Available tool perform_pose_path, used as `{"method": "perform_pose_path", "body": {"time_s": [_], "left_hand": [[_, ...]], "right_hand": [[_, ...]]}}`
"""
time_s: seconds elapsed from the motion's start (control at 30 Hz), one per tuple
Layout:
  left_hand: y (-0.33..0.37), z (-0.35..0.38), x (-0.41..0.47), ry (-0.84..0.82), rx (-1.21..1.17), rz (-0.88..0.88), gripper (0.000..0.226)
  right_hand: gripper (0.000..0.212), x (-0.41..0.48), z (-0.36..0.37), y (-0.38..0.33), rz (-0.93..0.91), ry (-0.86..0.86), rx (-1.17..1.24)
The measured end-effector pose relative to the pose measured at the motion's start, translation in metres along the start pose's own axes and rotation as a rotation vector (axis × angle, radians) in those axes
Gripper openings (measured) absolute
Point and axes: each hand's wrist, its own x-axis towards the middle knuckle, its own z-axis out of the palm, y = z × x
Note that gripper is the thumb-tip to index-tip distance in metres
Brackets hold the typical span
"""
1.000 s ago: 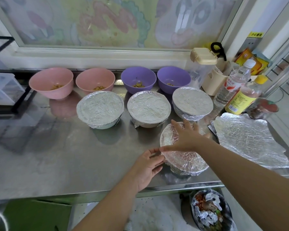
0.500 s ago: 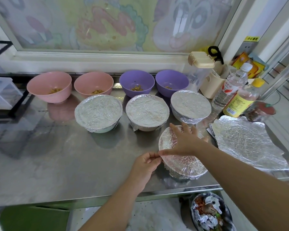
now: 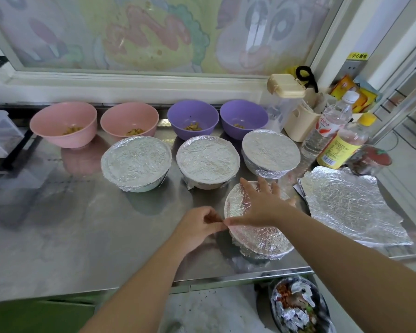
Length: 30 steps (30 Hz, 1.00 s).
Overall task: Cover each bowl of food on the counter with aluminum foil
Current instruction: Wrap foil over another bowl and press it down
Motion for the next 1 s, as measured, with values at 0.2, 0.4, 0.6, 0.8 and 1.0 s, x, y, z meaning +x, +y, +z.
{"method": "perform_pose_path", "body": {"time_s": [0.2,0.4,0.6,0.8,1.0], "left_hand": [[-0.005,-0.009,0.024,0.097,0.424,0.245,0.035],[-0.011,-0.009,0.022,0.114,0.420,0.223,0.038],[-0.008,0.008,-0.014,0.177,-0.035,-0.004,0.009],[0.002,0.036,-0.043,0.051,-0.681,-0.241,0.015],[0.005,0.037,-0.044,0.034,-0.725,-0.215,0.019]], "right_hand": [[0.143,-0.008,-0.001,-0.004,0.006,0.007,-0.031],[0.135,-0.013,-0.001,-0.007,0.043,0.029,-0.016],[0.153,-0.007,0.009,-0.012,0.115,0.048,0.055],[0.154,-0.007,0.008,-0.012,0.133,0.051,0.061],[0.160,-0.002,0.011,-0.011,0.117,0.051,0.061]]}}
